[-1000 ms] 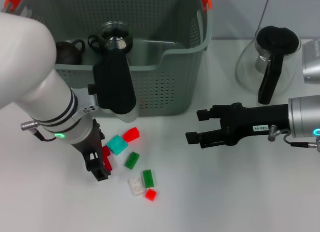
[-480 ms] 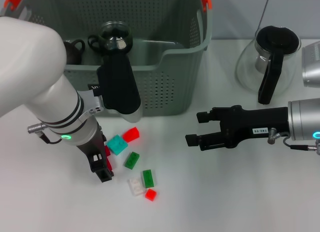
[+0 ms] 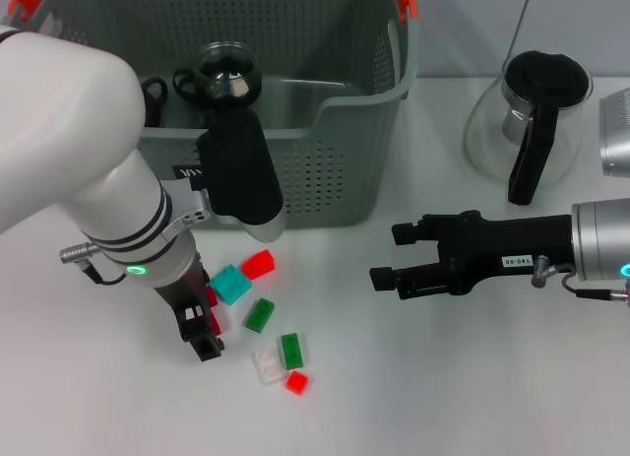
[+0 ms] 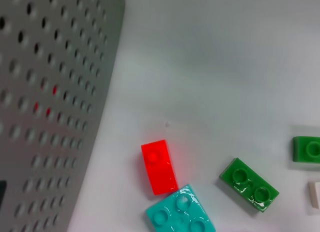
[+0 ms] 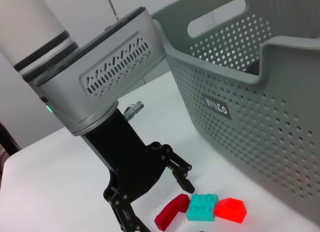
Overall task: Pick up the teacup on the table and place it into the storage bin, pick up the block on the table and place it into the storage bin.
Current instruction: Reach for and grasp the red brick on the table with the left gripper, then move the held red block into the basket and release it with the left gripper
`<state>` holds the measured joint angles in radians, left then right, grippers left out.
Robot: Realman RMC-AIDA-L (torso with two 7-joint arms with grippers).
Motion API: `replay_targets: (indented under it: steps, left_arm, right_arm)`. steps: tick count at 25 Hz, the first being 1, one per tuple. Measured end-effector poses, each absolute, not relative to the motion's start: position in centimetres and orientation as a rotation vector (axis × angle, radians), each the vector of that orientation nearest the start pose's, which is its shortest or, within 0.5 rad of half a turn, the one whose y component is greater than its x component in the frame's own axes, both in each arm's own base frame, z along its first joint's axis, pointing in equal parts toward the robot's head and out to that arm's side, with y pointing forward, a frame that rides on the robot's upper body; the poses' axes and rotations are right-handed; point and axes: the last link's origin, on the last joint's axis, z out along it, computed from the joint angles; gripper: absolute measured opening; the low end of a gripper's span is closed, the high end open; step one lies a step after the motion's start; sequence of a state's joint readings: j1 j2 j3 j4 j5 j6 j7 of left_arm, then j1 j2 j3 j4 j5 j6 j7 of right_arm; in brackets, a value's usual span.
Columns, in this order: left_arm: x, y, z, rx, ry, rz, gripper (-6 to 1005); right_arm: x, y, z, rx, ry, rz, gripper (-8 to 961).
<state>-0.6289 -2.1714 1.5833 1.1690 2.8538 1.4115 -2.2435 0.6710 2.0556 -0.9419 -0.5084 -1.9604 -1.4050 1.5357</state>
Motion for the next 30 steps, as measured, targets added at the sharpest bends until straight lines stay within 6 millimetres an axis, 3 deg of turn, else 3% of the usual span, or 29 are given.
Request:
replay_targets:
  steps: [6, 12, 18, 22, 26, 30]
  left_arm:
    - [-19.9, 34.6, -6.1, -2.694, -0.343, 0.937, 884]
    - [-19.7, 34.7, -6.1, -2.693, -0.373, 0.927, 664]
    - [-19.3, 34.4, -5.6, -2.698, -0.397, 0.918, 647]
    - [-17.4, 32.7, -3.5, -2.772, -0.444, 0.813, 635]
    - [-15.2, 30.9, -0.3, -2.863, -0.488, 0.593, 632]
    - [-14.4, 31.3, 2.2, -2.836, -0.533, 0.402, 632]
  right_arm:
    - [23.1, 35.1, -4.5, -2.890, 0.761, 0.531, 916]
    - [23.1, 35.1, -4.5, -2.891, 0.757, 0.531, 916]
    - [23.1, 35.1, -4.5, -2.893, 0.756, 0.533, 916]
    - [23.0, 35.1, -4.4, -2.894, 0.754, 0.534, 916]
    - [23.1, 35.1, -4.4, -2.894, 0.751, 0.533, 916]
    - [23.1, 35.1, -4.4, -2.895, 0.749, 0.533, 917]
